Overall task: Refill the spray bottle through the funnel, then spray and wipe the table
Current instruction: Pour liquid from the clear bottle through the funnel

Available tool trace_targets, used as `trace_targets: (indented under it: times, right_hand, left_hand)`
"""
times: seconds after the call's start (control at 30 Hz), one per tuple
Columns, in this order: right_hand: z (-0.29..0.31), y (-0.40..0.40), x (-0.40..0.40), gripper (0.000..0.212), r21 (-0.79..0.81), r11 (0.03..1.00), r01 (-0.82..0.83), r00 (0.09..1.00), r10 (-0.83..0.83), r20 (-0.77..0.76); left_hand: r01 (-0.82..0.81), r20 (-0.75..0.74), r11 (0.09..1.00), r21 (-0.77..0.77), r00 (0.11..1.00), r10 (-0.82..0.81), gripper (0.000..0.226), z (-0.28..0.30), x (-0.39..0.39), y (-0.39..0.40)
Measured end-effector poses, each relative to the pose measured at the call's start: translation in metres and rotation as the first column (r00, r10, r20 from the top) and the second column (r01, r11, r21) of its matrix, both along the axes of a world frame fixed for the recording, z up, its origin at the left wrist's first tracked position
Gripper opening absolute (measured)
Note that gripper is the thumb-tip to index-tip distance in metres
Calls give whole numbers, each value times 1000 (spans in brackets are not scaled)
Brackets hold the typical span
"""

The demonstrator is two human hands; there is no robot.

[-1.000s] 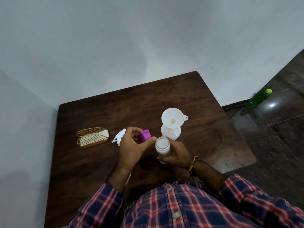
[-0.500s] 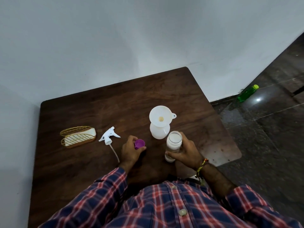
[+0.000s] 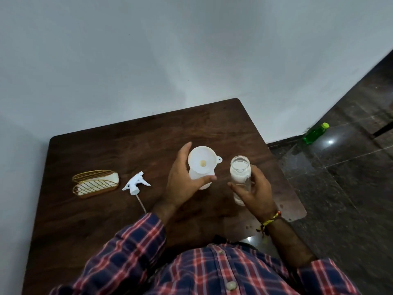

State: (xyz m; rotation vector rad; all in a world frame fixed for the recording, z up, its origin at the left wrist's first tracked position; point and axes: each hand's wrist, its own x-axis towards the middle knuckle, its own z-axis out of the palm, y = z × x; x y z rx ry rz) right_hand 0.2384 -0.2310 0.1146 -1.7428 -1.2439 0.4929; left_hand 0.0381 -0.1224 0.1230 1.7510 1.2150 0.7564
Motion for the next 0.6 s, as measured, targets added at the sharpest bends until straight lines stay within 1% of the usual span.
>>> trace_targets:
  times: [0.07,0.1,0.23,0.33,0.43,0.5,0.6]
  right_hand:
    - [9,6,4,56,37,999,2,995,-6,103]
    - [13,10,5,57,30,1000,-1,989,-3,151]
    - [28,27,10,57,-63,998,21,956,-1,294]
    - [33,37,9,58,-156,987,33,923,30,384]
    - [35,41,8,59,-268,962,50,872,89,482]
    - [35,41,7,60,-291,954,67,844,101,527]
    - [38,42,9,62,-324,943,74,808,133,573]
  left_hand:
    - [51,-78,998,28,996,-49,114,10,14,10]
    - [75,-118,996,38,991,-70,112,11,19,14]
    - [72,-189,994,78,980,-56,97,6,26,20]
    - [71,-192,991,114,980,-48,95,1,28,18]
    - [88,-171,988,128,983,-65,95,-1,27,16]
    - [86,-161,987,134,985,-64,94,-1,27,16]
    - [86,-159,992,93,985,-71,99,-2,29,15]
